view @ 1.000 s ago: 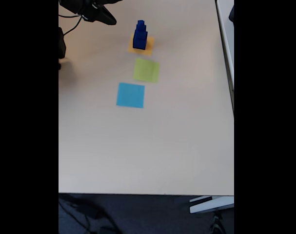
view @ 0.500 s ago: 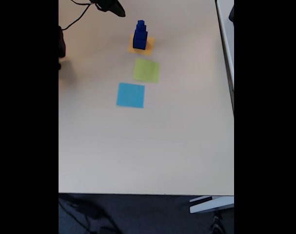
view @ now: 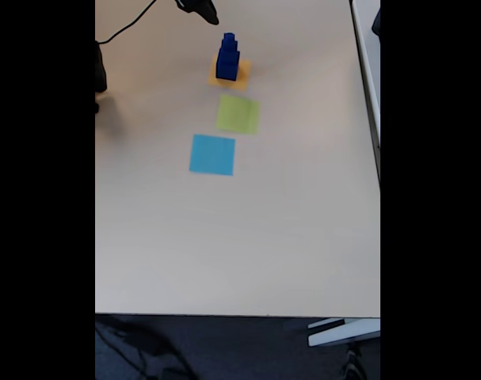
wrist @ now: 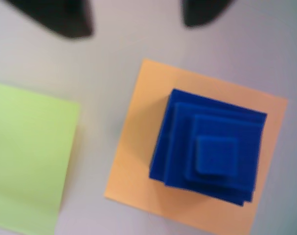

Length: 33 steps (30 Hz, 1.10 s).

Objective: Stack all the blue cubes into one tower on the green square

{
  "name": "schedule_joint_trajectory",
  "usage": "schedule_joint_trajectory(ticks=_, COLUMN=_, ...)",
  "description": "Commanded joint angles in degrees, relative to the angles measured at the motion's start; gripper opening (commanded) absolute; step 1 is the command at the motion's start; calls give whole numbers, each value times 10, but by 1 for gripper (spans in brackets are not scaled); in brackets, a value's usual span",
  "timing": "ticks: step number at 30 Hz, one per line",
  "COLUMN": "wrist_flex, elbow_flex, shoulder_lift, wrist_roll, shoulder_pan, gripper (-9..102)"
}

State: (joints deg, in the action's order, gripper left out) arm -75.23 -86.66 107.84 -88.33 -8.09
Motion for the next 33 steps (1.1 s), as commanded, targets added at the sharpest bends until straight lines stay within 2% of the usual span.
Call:
schedule_joint_trajectory(ticks=1, wrist_flex=8, elbow_flex=40, shoulder_lift=-13, wrist_roll=-6, shoulder_pan=-5, gripper=8)
schedule_joint_trajectory(ticks=14, wrist_flex=4, elbow_flex=161, shoulder_lift=-113, wrist_roll=-29, shoulder_pan=-29, gripper=12)
schedule_joint_trajectory(ticks=23, wrist_flex=4, elbow_flex=166, shoulder_lift=-137, wrist_roll=-90, shoulder_pan=-67, gripper=13)
schedule_joint_trajectory(ticks=33, wrist_flex=12, elbow_flex=149, shoulder_lift=-150, wrist_roll=-98, shoulder_pan=-66, gripper=15)
